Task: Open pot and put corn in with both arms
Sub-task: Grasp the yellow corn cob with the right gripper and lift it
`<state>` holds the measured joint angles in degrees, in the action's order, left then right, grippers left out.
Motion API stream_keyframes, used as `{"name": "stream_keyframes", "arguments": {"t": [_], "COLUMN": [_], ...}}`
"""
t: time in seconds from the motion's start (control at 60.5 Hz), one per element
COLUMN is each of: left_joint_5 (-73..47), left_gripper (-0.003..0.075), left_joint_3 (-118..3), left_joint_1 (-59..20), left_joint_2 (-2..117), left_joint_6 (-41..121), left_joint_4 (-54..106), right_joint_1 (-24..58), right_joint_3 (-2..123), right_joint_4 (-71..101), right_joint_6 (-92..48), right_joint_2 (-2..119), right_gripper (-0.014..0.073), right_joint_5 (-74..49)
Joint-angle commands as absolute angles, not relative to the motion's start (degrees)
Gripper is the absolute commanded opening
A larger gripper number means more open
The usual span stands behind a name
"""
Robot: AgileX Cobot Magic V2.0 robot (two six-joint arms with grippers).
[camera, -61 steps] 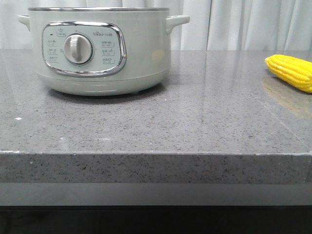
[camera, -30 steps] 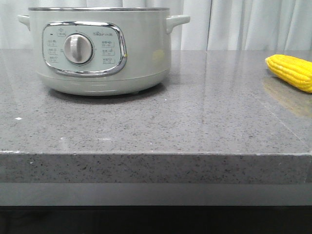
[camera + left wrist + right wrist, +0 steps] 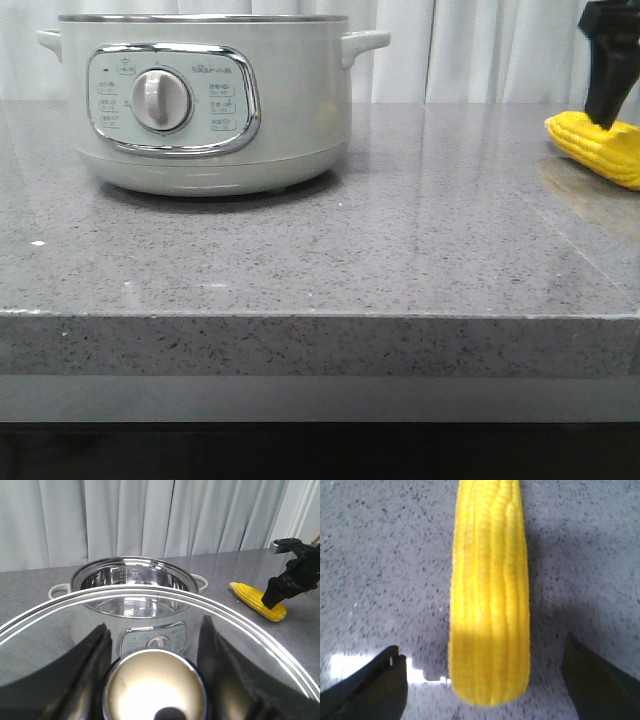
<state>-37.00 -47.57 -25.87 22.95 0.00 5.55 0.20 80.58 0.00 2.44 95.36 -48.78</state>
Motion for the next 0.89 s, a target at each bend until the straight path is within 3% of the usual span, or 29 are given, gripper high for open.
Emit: {"name": "stream_keyframes", "arguments": {"t": [0.0,0.578,0.628,0.694,0.793,0.875], "left_joint_5": [-28.99,-28.99,-28.99,-28.99,-28.99,-28.99], "left_gripper": [0.0239,0.0239,0.0239,0.0239,0.0239,0.0239], "left_joint_3": [-49.78,-49.78,-49.78,-49.78,-49.78,-49.78], "left_joint_1": [-26.25,-26.25,-26.25,-26.25,-26.25,-26.25], "left_joint_2": [23.21,23.21,23.21,23.21,23.21,23.21], "left_joint_6": [0.00,0.00,0.00,0.00,0.00,0.00], "left_joint_4": [6.32,6.32,6.32,6.32,6.32,6.32], "right_joint_1": [0.16,0.16,0.16,0.16,0.16,0.16], "right_joint_3": [84.34,87.51,87.51,87.51,87.51,87.51], "right_joint_4": [-0.84,-0.84,-0.84,-0.84,-0.84,-0.79], "right_joint_6": [1.99,1.95,1.95,1.95,1.95,1.95], "right_joint_2": [95.56,102.33,102.47,102.60,102.43,101.99], "right_gripper": [0.0634,0.0626,0.0593,0.0453,0.0328,0.0281], "right_joint_5": [-46.74,-46.58,-47.23,-48.06,-48.02,-48.61]}}
